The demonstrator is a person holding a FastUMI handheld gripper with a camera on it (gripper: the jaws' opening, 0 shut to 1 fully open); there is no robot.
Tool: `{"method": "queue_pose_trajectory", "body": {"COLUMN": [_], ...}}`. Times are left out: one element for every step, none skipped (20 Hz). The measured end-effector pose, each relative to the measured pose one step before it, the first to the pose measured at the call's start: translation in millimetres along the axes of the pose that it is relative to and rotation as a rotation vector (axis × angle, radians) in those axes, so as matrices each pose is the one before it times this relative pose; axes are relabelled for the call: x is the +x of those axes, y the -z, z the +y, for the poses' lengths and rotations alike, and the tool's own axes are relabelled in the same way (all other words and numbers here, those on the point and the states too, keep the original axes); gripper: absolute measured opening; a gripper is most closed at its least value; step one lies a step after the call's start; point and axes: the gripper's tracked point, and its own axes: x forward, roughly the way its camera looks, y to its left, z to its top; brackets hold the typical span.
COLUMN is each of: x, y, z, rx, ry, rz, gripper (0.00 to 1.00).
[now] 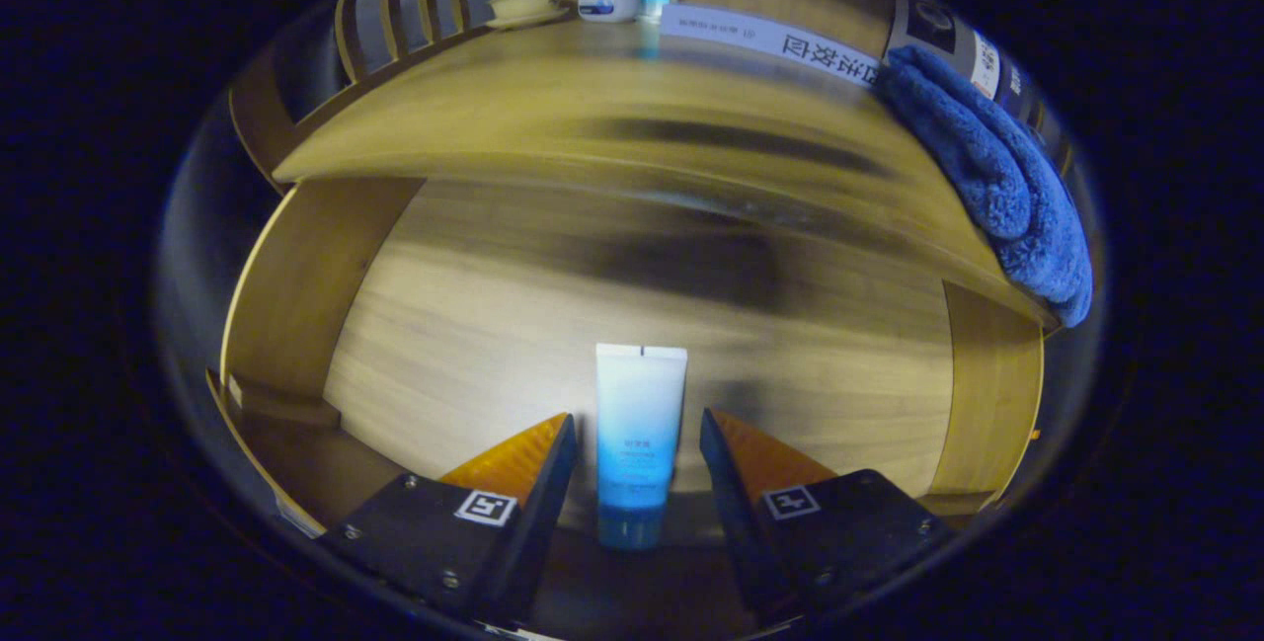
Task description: Pull open the drawer, take out the items inside it, and place them on the countertop above the cabinet.
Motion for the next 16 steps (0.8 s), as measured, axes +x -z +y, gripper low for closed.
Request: {"method": "queue_pose_trajectory", "body": {"x": [1.67, 0.79, -0.22, 3.89, 11.21, -13.8, 7.75, -2.48, 0.91, -1.48, -0.53, -1.66, 1.16, -1.42, -1.59, -0.94], "y": [2.55, 3.4, 1.14, -0.04, 3.16, -4.28, 1.48, -0.32, -0.21, -0.94, -0.82, -1.42, -1.3, -6.14, -3.75, -3.15], "z": [-0.4, 0.0, -0.98, -2.82, 0.88, 1.09, 1.4, 2.47, -0.25, -1.13, 1.05, -0.39, -0.79, -0.54, 0.34, -0.09], "rx": [0.00025, -0.00131, -0.00608, -0.01447, -0.01683, 0.01161, 0.0132, -0.00833, -0.00215, 0.00823, 0.00828, 0.00232, 0.0042, -0.00148, -0.00219, -0.0021], "ry": [-0.0047, 0.0003, 0.00383, 0.01574, -0.00695, -0.01746, 0.00064, -0.00577, 0.00023, -0.00069, -0.00342, -0.00102, 0.00356, 0.00166, 0.00193, -0.0016], "rz": [0.02296, 0.02132, 0.01441, 0.00922, 0.00897, -0.00325, -0.0099, -0.00933, -0.01262, -0.01067, -0.01254, -0.01674, -0.02571, -0.02377, -0.02451, -0.02412], "gripper": [0.76, 0.76, 0.76, 0.76, 0.76, 0.68, 0.59, 0.51, 0.49, 0.48, 0.48, 0.48, 0.44, 0.44, 0.44, 0.44]}}
